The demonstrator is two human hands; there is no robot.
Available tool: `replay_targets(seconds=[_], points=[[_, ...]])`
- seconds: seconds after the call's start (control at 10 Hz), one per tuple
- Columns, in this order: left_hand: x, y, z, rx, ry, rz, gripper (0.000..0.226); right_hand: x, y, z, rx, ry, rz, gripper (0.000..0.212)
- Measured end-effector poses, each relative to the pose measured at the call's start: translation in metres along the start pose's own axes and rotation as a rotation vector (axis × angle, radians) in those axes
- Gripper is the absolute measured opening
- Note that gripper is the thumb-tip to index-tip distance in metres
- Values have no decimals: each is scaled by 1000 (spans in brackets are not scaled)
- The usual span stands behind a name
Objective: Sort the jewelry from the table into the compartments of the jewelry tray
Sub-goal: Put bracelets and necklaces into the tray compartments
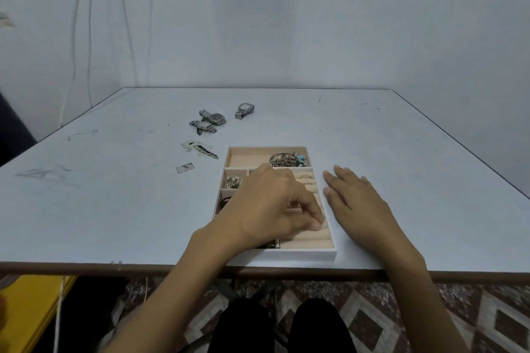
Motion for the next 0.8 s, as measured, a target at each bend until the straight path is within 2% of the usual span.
replay_targets(seconds=[0.2, 0.8], points=[[-1, -2, -1, -3, -137, 12, 13, 0, 0, 0, 6, -5, 6, 49], [0, 1, 1, -34, -97, 118, 12, 0, 1, -1, 11, -8, 9, 49]])
Point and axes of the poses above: each hand's wrist, its own z-axis towards the middle knuckle, its own x-axis out of the back of the hand, y = z × x, the point moved 7 cm from there along z, towards the middle knuckle
